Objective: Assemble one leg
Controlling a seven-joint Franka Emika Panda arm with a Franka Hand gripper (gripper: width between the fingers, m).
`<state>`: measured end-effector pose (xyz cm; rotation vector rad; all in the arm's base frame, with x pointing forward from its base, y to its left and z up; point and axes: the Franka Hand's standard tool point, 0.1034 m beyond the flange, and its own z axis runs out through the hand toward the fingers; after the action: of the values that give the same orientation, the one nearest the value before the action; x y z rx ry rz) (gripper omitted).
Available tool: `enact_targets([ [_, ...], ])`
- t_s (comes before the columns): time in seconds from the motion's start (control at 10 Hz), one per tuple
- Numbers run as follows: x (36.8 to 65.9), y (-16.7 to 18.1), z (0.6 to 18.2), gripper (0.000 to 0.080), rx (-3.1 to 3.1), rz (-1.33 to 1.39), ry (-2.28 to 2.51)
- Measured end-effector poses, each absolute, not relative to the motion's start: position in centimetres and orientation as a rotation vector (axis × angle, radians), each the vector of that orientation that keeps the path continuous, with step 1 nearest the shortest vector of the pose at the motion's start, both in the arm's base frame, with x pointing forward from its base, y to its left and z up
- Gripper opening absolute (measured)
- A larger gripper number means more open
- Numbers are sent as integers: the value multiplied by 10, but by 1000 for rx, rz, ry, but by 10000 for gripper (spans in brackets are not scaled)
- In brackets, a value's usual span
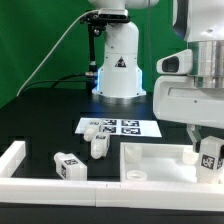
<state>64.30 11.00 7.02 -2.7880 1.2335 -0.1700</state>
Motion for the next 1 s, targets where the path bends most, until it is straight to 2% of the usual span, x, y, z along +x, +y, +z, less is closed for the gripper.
enact_targets([
  [0.7, 640, 109, 69, 291, -1953, -8, 2239],
  [1.0, 640, 109, 69, 291, -1762, 21, 2387],
])
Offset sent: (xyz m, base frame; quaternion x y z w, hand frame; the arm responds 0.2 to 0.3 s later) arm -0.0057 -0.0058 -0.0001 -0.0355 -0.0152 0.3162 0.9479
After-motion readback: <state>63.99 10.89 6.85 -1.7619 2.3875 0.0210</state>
